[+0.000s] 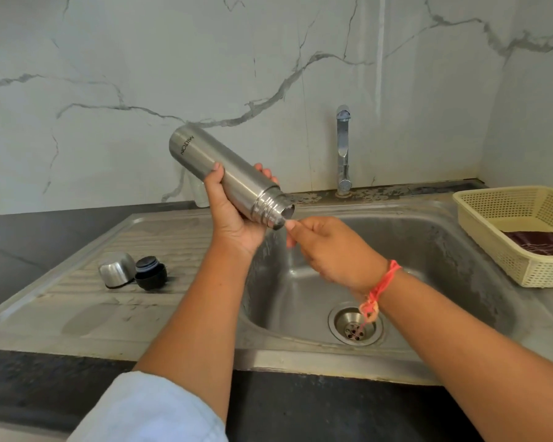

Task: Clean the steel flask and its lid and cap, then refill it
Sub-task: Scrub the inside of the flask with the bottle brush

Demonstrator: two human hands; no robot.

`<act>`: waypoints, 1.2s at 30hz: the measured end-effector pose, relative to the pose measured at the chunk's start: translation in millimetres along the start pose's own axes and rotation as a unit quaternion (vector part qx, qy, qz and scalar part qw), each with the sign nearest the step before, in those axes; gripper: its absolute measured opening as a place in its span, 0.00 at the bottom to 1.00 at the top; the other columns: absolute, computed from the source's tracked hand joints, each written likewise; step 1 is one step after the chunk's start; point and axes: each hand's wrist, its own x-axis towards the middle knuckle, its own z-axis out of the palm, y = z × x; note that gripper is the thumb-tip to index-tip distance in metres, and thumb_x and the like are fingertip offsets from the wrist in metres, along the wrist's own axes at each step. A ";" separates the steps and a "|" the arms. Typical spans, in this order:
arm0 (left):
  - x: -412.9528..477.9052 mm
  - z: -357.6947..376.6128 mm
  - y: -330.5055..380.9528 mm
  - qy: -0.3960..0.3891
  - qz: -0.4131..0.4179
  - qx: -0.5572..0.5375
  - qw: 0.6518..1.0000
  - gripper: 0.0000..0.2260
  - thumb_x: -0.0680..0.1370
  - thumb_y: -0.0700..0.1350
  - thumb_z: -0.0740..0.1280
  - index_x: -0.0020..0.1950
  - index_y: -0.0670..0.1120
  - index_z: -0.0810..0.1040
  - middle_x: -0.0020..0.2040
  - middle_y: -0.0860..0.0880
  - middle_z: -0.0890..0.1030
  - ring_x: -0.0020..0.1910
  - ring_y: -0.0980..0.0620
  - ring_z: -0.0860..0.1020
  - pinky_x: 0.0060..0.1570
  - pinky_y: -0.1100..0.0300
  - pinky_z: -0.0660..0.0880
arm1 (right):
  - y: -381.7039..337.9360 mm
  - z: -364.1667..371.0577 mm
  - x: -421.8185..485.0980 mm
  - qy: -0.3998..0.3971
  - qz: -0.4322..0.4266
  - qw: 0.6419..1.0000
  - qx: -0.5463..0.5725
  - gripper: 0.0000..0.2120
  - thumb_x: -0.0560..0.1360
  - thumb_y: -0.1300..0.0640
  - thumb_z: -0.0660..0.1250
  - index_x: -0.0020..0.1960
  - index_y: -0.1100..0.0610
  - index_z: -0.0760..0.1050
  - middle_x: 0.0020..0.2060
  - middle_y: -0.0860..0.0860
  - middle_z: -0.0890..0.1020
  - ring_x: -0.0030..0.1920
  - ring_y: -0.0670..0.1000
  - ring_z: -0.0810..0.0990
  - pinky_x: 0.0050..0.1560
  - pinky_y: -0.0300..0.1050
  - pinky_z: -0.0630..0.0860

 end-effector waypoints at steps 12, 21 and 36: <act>11.4 -6.6 -12.6 0.095 -0.071 0.153 0.981 0.11 0.82 0.46 0.71 0.60 0.42 0.76 0.61 0.38 0.83 0.59 0.42 0.83 0.51 0.49 0.84 | 25.1 -36.8 1.0 0.233 -0.037 0.849 -0.473 0.17 0.83 0.41 0.55 0.55 0.50 0.77 0.45 0.54 0.83 0.44 0.62 0.81 0.37 0.48 0.70; 12.0 -21.9 -4.6 0.211 -0.106 0.022 0.972 0.37 0.68 0.64 0.80 0.65 0.40 0.77 0.50 0.41 0.84 0.46 0.41 0.86 0.53 0.38 0.82 | 8.6 -5.1 -3.7 0.061 -0.075 0.862 -0.498 0.16 0.84 0.43 0.54 0.54 0.50 0.77 0.47 0.55 0.82 0.49 0.63 0.81 0.41 0.48 0.67; 7.7 -16.8 15.0 0.150 -0.007 -0.046 0.988 0.20 0.77 0.55 0.70 0.58 0.40 0.76 0.37 0.43 0.82 0.31 0.47 0.81 0.34 0.57 0.81 | 12.6 -19.9 -9.6 0.021 -0.089 0.945 -0.314 0.24 0.82 0.44 0.61 0.34 0.59 0.72 0.26 0.53 0.74 0.29 0.50 0.71 0.30 0.41 0.64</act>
